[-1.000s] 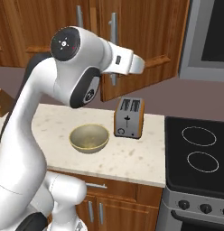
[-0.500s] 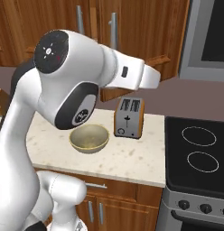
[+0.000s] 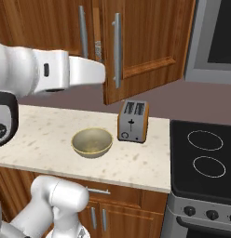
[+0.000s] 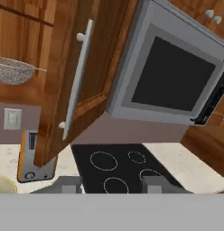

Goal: Open the cabinet and setup a tea strainer by placing it in the bowl upright.

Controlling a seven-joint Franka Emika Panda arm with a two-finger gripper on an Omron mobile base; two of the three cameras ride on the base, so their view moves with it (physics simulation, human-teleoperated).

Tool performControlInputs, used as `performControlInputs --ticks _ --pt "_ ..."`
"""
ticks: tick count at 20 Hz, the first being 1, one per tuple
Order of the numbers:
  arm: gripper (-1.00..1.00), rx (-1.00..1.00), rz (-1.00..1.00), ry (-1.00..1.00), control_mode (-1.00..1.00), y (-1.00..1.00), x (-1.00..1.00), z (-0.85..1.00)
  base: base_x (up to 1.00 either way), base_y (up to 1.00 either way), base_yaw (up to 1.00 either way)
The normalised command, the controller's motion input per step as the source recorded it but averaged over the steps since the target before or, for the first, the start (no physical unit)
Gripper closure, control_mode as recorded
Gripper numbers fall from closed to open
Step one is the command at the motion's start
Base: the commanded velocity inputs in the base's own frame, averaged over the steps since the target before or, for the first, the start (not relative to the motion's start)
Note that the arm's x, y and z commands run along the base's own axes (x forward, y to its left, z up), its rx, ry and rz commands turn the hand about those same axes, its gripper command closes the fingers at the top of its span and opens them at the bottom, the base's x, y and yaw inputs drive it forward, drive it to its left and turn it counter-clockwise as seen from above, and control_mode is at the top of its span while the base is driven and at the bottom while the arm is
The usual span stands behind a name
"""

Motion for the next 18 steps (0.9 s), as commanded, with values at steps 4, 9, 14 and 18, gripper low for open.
performControlInputs --ticks 4,9,14,18 --pt "-1.0 -0.42 -0.07 0.18 -1.0 1.0 -0.18 0.35 0.0 0.0 0.0" --pt "-1.0 -0.24 0.0 0.48 -1.0 0.95 0.12 -0.04 0.0 0.0 0.0" --pt "-1.0 -0.19 0.0 0.37 -1.0 0.87 0.21 -0.19 0.0 0.0 0.0" --pt "-1.0 -0.35 0.0 0.34 -1.0 0.31 0.39 -0.05 0.0 0.0 0.0"
